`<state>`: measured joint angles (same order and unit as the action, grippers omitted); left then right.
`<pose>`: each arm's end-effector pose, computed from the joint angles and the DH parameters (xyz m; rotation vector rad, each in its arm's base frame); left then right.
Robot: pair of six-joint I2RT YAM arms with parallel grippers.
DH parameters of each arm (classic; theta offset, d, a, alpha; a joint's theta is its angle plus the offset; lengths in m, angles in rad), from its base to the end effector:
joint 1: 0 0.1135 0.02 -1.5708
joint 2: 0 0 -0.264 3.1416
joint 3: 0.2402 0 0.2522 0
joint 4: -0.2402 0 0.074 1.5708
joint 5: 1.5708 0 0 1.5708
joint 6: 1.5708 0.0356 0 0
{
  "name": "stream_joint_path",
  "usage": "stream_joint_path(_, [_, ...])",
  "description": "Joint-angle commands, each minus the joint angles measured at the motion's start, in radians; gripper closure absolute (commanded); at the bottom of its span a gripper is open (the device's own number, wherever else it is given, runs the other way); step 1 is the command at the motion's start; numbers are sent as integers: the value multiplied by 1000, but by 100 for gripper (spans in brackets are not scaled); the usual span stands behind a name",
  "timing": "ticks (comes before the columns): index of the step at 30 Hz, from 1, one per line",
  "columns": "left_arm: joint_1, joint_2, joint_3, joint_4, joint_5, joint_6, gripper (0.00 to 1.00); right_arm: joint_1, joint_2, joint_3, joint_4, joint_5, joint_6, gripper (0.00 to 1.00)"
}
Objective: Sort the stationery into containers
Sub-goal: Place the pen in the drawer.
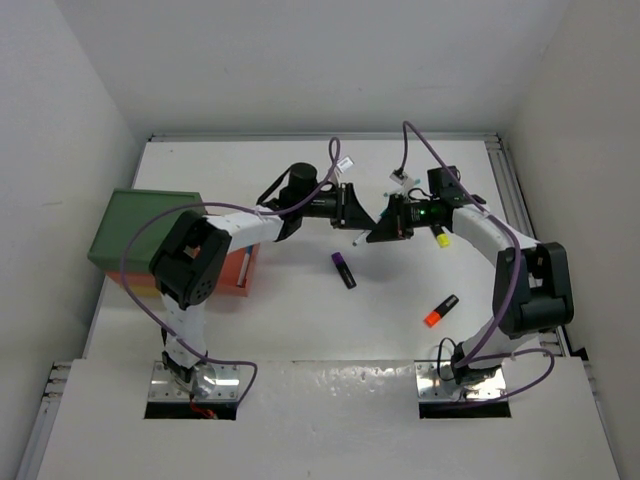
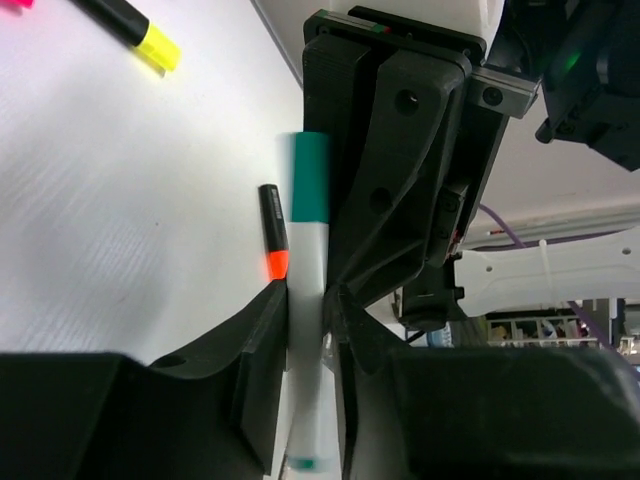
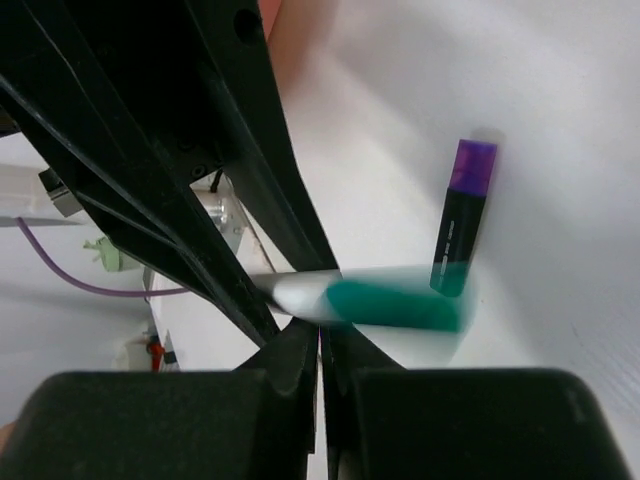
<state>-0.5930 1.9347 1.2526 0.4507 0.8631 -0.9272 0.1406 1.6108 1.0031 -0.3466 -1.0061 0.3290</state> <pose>0.3468 -0.2664 0.2301 0.3882 2.1032 -1.7668 0.3124 0.0746 0.2108 -0.1926 2.4251 1.4599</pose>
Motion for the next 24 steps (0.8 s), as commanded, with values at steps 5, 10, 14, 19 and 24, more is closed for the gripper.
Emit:
stream_joint_path(5, [67,-111,-25,-39,-15,53,99,-2,-72,23,-9,-51,-36,74])
stream_joint_path(10, [165,-209,-67,-258,-41,227,100,-36,-91,29,-52,-54,-68,70])
stream_joint_path(14, [248,-310,25,-646,-125,514,100,-53,-106,45,-142,-32,-152,70])
stream_joint_path(19, [329,-483,65,-1116,-331,872,100,-56,-127,31,-213,110,-245,70])
stream_joint_path(24, [413,-589,44,-1306,-496,1022,100,-68,-141,-15,-178,271,-235,70])
